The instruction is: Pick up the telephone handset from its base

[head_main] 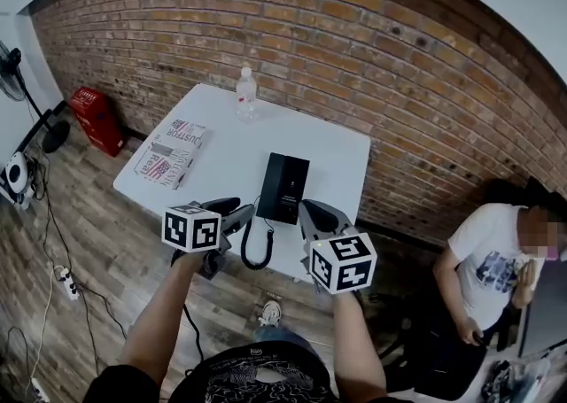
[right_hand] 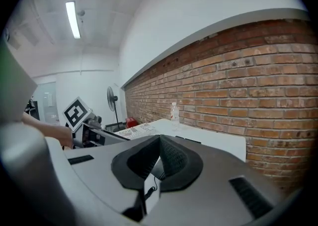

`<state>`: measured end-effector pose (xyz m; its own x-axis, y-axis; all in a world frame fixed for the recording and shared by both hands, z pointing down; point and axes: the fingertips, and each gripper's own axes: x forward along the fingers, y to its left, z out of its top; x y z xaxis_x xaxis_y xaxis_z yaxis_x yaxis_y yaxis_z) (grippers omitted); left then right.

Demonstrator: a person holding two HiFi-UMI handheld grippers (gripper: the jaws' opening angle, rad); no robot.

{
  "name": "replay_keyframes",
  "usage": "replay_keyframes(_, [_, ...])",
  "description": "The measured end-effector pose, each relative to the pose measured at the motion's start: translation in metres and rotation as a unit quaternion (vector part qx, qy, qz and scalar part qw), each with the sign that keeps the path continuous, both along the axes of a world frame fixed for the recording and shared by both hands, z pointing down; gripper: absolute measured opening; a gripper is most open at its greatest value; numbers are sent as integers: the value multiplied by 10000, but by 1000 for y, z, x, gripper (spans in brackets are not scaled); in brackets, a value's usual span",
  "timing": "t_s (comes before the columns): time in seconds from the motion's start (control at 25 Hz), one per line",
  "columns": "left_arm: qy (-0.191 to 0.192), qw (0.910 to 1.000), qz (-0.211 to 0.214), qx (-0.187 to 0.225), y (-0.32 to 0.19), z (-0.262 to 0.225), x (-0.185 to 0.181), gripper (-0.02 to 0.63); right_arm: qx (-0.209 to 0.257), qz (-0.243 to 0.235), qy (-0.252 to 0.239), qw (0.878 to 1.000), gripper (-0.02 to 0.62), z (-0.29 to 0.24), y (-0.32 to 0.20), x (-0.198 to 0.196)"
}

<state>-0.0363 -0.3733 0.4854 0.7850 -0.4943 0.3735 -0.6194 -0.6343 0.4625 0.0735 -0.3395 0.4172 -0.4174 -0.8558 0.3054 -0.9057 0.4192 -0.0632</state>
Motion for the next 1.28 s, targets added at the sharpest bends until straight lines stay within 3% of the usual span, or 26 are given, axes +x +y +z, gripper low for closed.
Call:
replay_keyframes(0.32, [122, 9959, 451, -771, -67, 48, 36, 160, -194, -290, 94, 9993, -2, 17, -65, 19])
replay_keyframes(0.6, [288, 9844, 859, -1509, -101, 90, 45, 164, -386, -484, 162, 9980, -2, 36, -103, 31])
replay_keyframes(1.08, [597, 9656, 1515, -2029, -122, 115, 72, 173, -631, -522, 198, 9964, -2, 61, -137, 45])
replay_keyframes(1.28, [1031, 9524, 1787, -2246, -120, 111, 77, 115, -696, -484, 188, 9962, -2, 67, -143, 48])
